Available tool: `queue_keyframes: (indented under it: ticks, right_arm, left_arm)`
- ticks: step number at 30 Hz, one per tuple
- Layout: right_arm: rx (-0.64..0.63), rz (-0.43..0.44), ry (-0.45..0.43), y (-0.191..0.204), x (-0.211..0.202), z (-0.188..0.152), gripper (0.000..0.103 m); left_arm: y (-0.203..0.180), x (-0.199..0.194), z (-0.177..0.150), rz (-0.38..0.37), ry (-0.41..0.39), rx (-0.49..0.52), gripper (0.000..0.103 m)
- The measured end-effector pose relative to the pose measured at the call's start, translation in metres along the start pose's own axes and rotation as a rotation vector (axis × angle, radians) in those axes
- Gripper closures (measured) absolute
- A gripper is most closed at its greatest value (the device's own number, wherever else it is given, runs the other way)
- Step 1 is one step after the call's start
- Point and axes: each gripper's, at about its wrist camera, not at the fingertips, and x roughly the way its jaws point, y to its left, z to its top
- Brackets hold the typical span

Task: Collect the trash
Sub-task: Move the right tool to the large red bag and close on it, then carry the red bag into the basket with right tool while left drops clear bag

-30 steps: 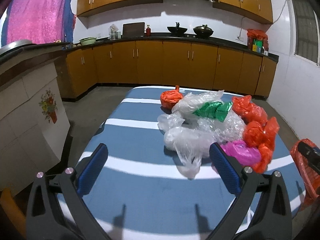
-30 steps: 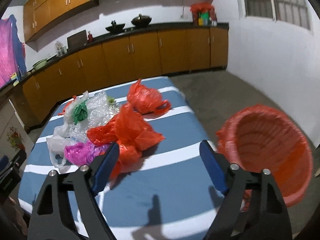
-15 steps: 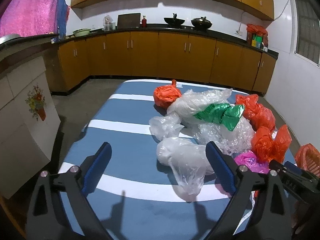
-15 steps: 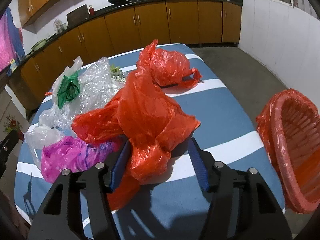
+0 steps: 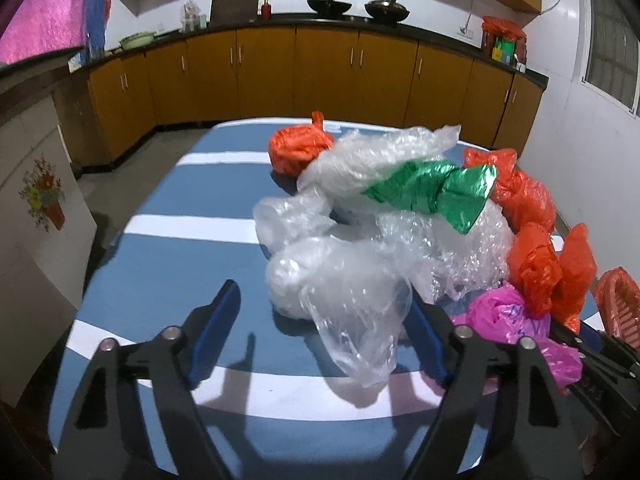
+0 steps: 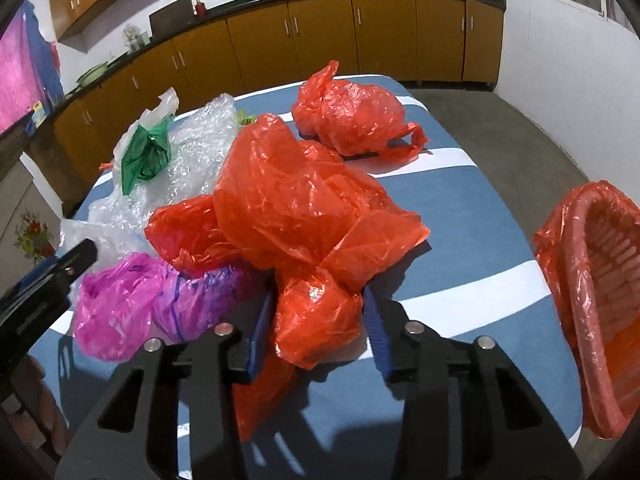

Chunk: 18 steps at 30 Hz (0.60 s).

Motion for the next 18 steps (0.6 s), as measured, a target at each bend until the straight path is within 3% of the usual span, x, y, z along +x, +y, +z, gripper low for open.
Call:
queue_keyframes:
  ticks: [4, 8, 11, 18]
  right_arm:
    - [0.018, -0.005, -0.004, -0.010, -0.007, 0.000, 0.064]
    - [0.029, -0.012, -0.007, -0.017, -0.011, -0.002, 0.064]
    - [0.036, -0.018, -0.010, -0.021, -0.015, -0.004, 0.064]
    - [0.043, -0.026, -0.024, -0.031, -0.030, -0.010, 0.065]
  left_arm:
    - [0.003, 0.005, 0.000, -0.036, 0.024, -0.023, 0.051]
    - [0.003, 0.009, 0.001, -0.074, 0.033, -0.016, 0.092]
    - [0.003, 0.007, 0.001, -0.092, 0.027, -0.016, 0.097]
    - [0.005, -0.019, -0.003, -0.136, -0.031, -0.012, 0.098]
